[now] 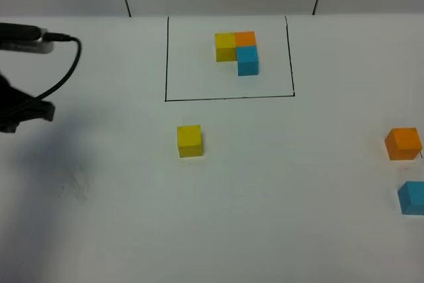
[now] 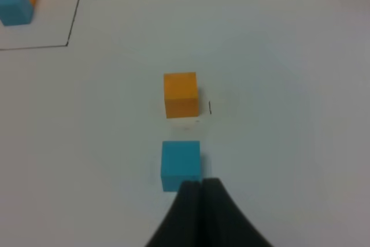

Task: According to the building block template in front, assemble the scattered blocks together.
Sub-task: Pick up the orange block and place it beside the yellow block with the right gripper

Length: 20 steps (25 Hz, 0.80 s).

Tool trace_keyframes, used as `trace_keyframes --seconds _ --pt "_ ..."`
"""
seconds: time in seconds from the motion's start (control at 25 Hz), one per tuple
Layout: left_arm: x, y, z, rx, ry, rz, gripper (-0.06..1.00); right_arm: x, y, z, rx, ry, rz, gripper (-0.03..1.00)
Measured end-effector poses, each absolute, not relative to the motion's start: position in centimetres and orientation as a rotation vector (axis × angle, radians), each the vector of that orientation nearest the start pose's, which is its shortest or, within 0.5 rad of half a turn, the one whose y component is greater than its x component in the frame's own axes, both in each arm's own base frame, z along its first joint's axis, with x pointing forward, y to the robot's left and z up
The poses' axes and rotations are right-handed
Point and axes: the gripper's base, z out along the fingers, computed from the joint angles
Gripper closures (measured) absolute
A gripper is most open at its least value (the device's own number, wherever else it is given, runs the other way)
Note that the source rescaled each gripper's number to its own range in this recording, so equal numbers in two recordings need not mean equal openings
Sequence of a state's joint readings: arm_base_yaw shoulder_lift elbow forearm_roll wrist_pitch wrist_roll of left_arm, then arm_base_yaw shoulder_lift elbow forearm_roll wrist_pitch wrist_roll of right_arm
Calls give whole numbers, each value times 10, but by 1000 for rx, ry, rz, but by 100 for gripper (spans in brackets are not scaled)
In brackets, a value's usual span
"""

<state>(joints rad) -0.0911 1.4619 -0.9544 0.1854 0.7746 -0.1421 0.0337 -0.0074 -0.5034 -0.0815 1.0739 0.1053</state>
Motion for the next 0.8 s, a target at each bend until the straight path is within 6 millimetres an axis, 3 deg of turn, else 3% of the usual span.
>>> trace_keyframes --seconds 0.16,0.44,0.8 --pt "231 10 240 -76 2761 146 94 -7 -7 277 78 2043 -11 97" --pt "148 26 229 -248 2791 173 94 -7 -7 277 78 2043 -11 97" --pt "90 17 256 -335 2684 103 94 -7 -7 277 78 2043 -11 97"
